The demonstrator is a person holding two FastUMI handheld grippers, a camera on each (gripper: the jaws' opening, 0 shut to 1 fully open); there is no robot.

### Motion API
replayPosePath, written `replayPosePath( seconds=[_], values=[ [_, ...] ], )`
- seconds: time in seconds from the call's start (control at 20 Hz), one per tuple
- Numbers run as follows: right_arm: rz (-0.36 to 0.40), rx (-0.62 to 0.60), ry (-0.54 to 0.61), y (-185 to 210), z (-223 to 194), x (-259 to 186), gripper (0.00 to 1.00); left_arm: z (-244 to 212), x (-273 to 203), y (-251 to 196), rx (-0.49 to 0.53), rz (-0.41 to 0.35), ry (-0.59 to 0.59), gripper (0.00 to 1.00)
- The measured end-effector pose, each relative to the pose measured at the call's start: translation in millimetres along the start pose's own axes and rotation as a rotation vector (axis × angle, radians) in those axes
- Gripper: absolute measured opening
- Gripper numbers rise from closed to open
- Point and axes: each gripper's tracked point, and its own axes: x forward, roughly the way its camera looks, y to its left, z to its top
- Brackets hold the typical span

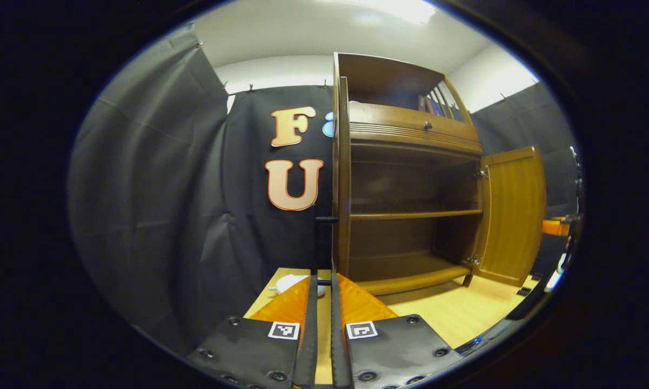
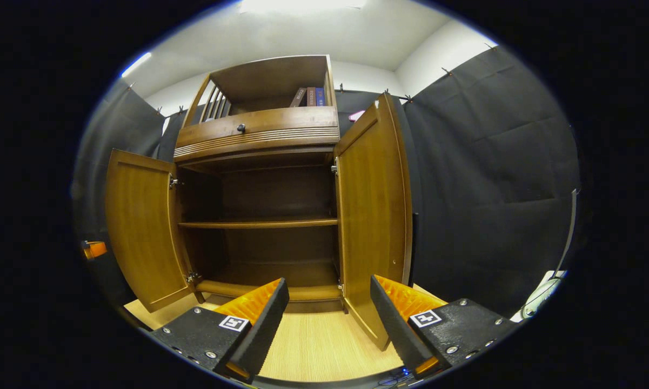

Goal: Open the right door of the double-door shoe cabinet with the right hand, and open the left door with the left hand.

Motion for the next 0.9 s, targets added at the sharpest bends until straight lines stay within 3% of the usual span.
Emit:
replayPosePath(
  seconds=[0.05, 0.1, 0.25, 0.4, 0.5, 0.85, 0.9],
  values=[
    [0.008, 0.003, -0.003, 2.4, 0.4, 4.0, 0.99, 5.7, -1.4, -12.7, -0.006, 0.017, -0.015, 0.18],
    [0.016, 0.009, -0.004, 4.5, 0.4, 7.0, 0.86, 13.9, 0.0, -28.1, -0.004, 0.025, -0.041, 0.20],
    [0.050, -0.018, 0.004, 10.2, -4.1, 14.6, 0.93, 19.2, 9.9, -81.3, -0.016, 0.002, -0.079, 0.15],
    [0.085, -0.020, 0.003, 12.5, -2.4, 17.4, 0.93, 12.2, 18.3, -122.3, -0.037, -0.022, -0.072, 0.22],
    [0.109, -0.019, 0.008, 14.7, -3.1, 18.8, 0.93, 5.6, 24.4, -135.0, -0.016, -0.001, -0.056, 0.33],
    [0.158, -0.026, 0.005, 9.5, -1.2, 22.2, 0.93, -3.6, 34.0, -166.9, 0.048, 0.002, -0.057, 0.87],
    [0.161, -0.020, 0.001, 8.4, 0.8, 22.0, 0.93, -3.3, 35.7, -168.0, 0.047, 0.006, -0.059, 0.90]
  ],
)
